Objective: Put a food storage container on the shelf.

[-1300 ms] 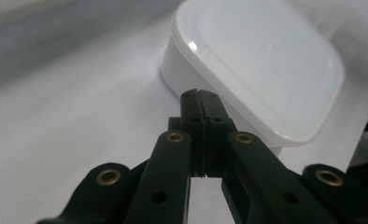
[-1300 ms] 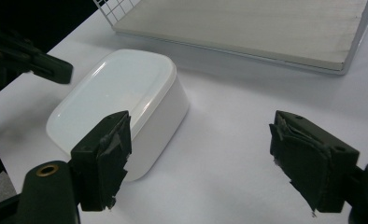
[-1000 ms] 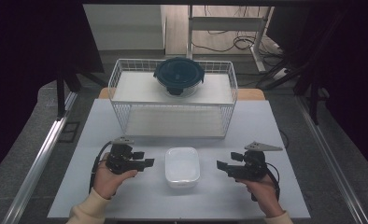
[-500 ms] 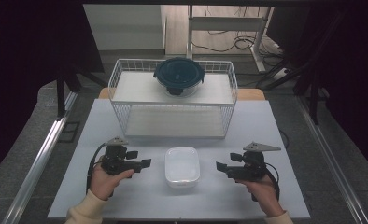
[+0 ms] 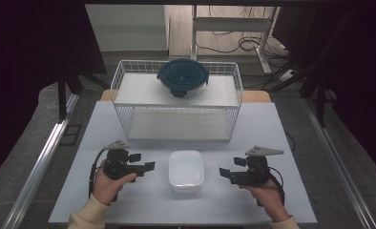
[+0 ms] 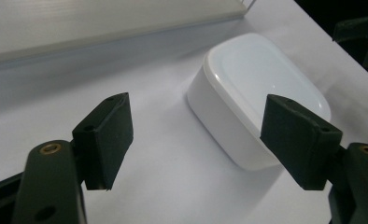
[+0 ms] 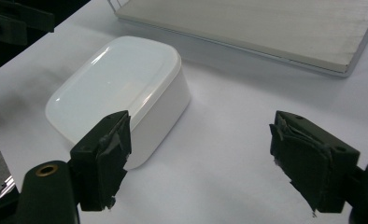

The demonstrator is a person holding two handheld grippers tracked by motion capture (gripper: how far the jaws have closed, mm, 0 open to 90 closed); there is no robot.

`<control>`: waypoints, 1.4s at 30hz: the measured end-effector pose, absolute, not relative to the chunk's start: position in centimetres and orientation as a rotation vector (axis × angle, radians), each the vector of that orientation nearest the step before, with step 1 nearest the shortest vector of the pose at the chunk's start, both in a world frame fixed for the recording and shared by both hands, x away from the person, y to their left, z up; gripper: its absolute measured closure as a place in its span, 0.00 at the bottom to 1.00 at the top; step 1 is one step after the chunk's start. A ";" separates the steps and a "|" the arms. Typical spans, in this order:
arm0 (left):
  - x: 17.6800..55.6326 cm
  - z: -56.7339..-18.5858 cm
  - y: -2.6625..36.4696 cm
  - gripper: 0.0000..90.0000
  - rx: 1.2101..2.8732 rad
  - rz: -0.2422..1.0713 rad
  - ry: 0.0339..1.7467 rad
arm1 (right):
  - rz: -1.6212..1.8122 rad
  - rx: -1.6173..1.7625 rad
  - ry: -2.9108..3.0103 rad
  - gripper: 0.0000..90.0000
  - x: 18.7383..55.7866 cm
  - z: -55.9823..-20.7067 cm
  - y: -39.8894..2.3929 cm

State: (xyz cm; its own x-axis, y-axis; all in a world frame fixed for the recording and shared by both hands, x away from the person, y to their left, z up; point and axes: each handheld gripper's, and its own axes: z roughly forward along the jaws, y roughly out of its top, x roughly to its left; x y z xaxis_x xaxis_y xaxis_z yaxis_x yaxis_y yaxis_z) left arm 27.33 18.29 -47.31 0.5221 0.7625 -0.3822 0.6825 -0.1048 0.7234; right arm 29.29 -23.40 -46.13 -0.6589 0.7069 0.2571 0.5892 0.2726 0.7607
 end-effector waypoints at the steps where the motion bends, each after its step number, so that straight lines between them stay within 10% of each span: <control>1: 27.2 -47.4 18.3 0.29 1.824 0.122 1.200 | 1.348 1.235 2.397 0.22 29.3 -46.1 -23.4; 25: 29.2 -46.6 15.9 0.32 1.738 -0.140 1.234 | 1.434 1.329 2.427 0.36 31.3 -43.3 -19.1; 42: 29.7 -49.6 14.7 0.31 1.688 -0.310 1.288 | 1.397 1.414 2.562 0.43 32.7 -47.4 -17.5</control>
